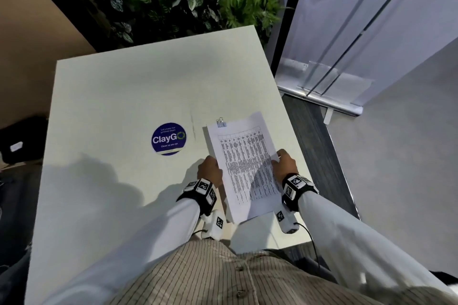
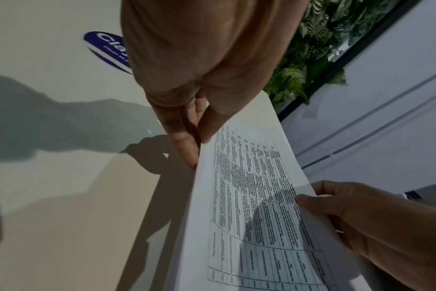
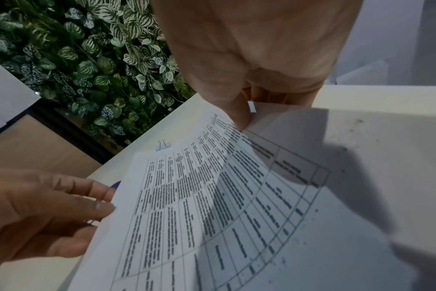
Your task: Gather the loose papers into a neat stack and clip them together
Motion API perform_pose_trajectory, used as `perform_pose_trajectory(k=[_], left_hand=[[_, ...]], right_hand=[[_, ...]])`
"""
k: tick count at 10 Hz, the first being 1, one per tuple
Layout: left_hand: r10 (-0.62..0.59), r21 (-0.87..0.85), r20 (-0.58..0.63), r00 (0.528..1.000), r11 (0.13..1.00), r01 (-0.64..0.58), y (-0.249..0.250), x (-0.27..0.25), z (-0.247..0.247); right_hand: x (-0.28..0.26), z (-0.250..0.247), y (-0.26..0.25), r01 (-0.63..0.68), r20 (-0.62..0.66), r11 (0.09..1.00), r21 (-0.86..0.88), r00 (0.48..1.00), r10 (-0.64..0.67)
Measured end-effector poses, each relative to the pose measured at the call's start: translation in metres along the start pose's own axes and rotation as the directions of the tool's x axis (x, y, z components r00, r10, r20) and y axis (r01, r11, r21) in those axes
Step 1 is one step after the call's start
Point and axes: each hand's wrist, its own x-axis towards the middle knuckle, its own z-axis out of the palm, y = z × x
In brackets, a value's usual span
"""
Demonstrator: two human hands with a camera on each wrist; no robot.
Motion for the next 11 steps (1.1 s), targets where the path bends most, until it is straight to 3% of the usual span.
perform_pose_trajectory(k=[3,6,7,9,11], left_hand=[[0.029,0.076,0.024,0.999,0.997,-0.031,-0.001,-0.007,0.022],[0.024,0.185,0.089,0.996,0.982,-0.04,0.001,-0.014,0.012],[0.05,0.199,0.09,0.995,0.978,-0.067,-0.007,-0.021,-0.006],[0.103,0.375,0.132,0.986,0.915,-0.146,-0.056,-0.039,-0.065],[0.149,0.519,0.131,0.98,0.832,-0.196,-0.145,-0.072,-0.116]], right_hand=[[-0.009,-0.011,0.019,0.029,-0.026,0.958,-0.284,0.999,-0.038],[-0.023,-0.007,0.014,0.057,-0.107,0.906,-0.419,0.988,-0.111],[-0.037,0.005,-0.004,0.158,-0.057,0.894,-0.418,0.978,-0.199],[-0.083,0.06,-0.044,0.388,0.246,0.785,-0.482,0.92,-0.304],[-0.119,0.1,-0.049,0.452,0.401,0.691,-0.564,0.882,-0.249]])
